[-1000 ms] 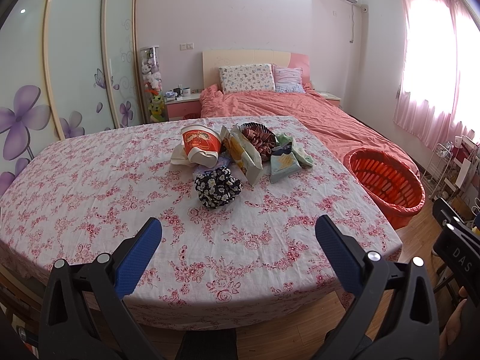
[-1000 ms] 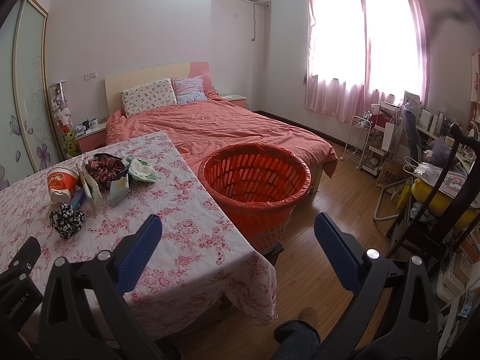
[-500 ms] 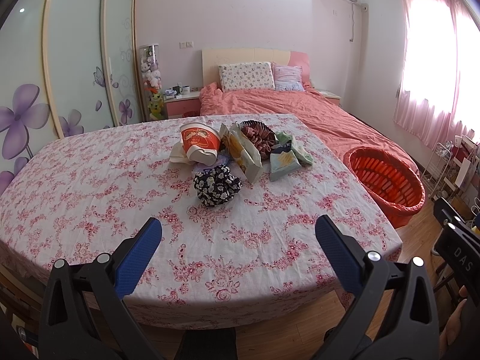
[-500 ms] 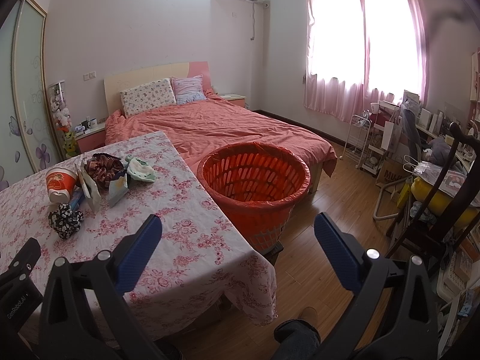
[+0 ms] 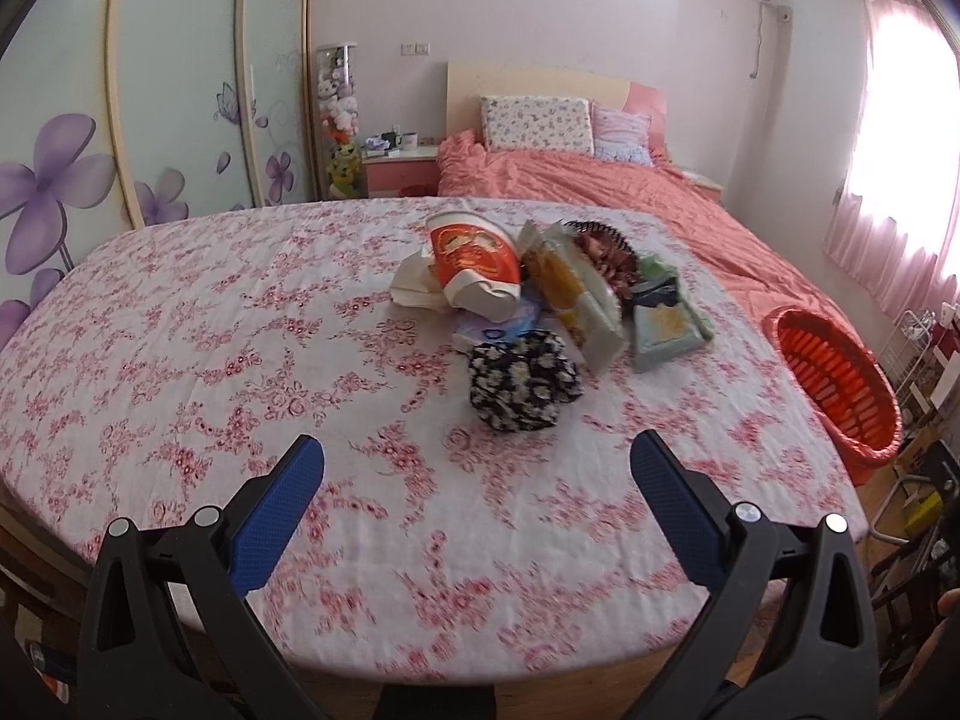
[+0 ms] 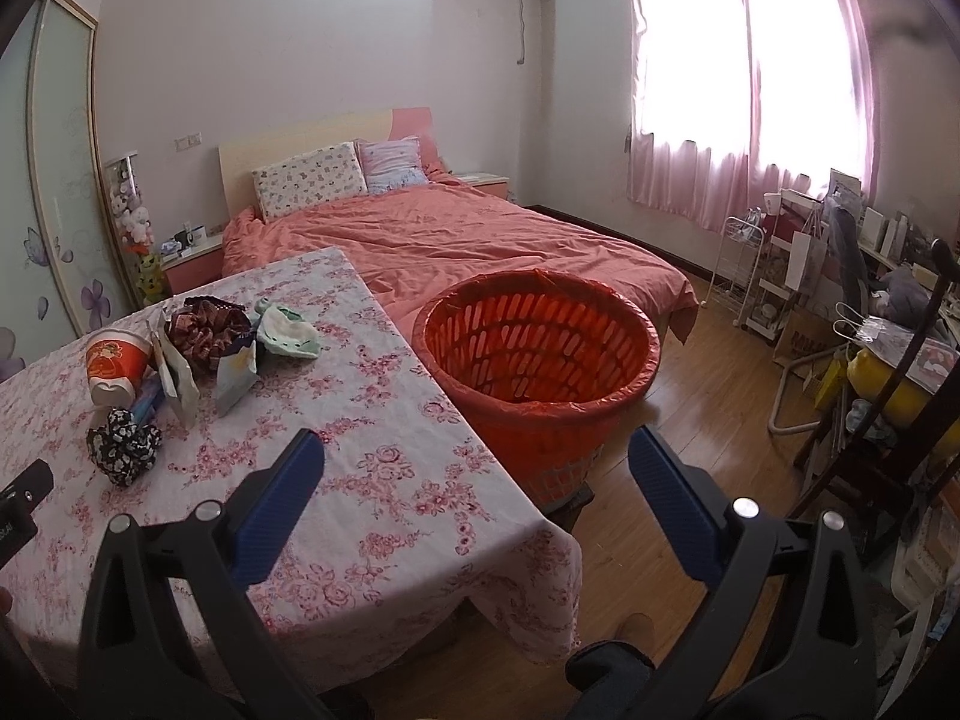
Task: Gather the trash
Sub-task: 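Reach the left tool to the daisy scrunchie while the right tool reaches the mint sock, then close the left tool on the daisy scrunchie while the right tool grasps the mint sock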
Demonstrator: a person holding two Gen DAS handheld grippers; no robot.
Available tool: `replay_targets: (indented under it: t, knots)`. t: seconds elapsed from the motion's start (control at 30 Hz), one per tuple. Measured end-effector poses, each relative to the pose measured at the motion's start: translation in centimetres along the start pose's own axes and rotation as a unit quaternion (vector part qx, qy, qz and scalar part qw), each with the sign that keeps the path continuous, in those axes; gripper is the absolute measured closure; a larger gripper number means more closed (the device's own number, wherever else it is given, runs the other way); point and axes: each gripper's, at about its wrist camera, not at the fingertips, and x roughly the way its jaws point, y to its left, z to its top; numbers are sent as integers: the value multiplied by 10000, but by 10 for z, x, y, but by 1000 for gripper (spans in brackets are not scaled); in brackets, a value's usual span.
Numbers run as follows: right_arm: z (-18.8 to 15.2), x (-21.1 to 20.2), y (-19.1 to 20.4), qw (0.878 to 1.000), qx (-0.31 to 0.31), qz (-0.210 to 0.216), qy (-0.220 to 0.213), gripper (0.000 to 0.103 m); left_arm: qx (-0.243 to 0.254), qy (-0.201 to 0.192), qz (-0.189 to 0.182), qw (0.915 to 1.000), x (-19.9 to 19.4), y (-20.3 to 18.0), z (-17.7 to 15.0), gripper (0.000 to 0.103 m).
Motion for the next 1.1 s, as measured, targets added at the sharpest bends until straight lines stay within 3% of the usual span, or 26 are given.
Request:
replay_targets:
  t: [0.17,0.33,0.5,0.67,0.73,0.97,1.1]
  knots:
    - [12,29,15,9994,-63,322,77,5,106,179,-89,9997,31,-1,12,2]
    - [26,68,39,9961,-26,831,288,18,232,320,-241,9989,58,-11,19,2]
    - [46,104,69,9943,-172,1014,273,26,351,461,-284,9979,80,-20,22,7]
    - [66,153,95,9887,-46,1354,646,32,388,689,-367,9962,97,-24,21,27]
    - [72,177,107,9838,68,1536,926,40,371,772,-409,9955,103,-24,22,32]
    - [77,224,145,9732,18,1862,1353,55,369,875,-524,9941,116,-20,26,66]
    - [74,239,153,9695,-55,1893,1556,82,411,835,-559,9941,117,-19,27,76]
